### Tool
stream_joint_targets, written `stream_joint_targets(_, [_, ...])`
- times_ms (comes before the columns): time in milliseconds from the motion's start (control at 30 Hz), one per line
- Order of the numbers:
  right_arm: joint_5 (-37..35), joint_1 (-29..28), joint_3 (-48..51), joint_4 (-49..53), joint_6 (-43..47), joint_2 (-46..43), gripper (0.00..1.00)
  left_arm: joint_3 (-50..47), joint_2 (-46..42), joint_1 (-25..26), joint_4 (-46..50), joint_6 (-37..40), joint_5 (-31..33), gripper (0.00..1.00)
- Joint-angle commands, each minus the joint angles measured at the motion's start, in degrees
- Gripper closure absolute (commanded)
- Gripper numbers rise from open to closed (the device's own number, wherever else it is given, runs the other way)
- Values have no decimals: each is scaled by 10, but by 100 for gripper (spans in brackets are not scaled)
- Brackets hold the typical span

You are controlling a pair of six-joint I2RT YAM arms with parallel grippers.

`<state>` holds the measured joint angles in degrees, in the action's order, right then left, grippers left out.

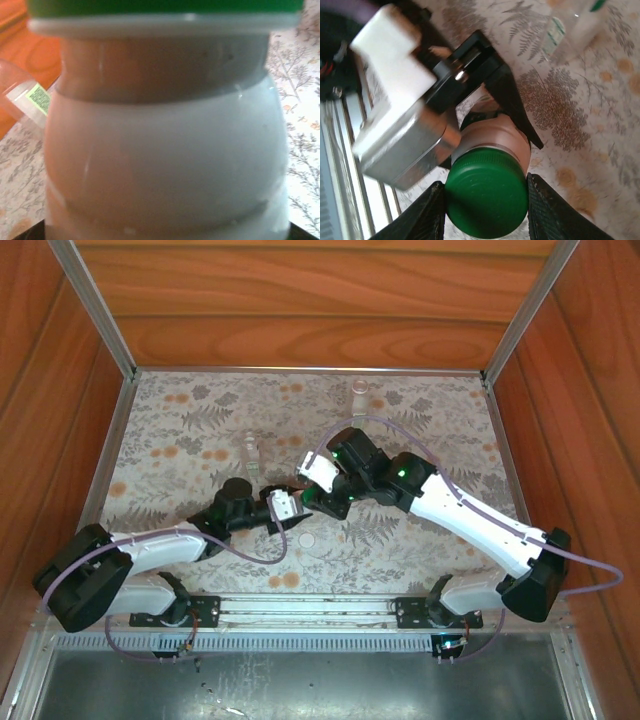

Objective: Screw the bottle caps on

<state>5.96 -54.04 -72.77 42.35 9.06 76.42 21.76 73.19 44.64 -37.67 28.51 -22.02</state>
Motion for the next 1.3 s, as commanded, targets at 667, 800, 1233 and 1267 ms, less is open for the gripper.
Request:
stream_joint_targets(667, [22, 13, 28, -58, -129, -78, 37, 1, -1, 1, -12, 35, 7, 44])
stream_joint_targets(800, [67, 12, 48, -35, 81, -108, 32, -3, -10, -1, -8, 31, -20, 44])
stream_joint_targets(1233, [70, 11, -6, 34, 370, -41, 30, -4, -16, -1, 2, 25, -55, 44])
stream_joint_targets(1267, [74, 11, -7, 32, 368, -36, 31, -4, -17, -1, 2, 25, -55, 44])
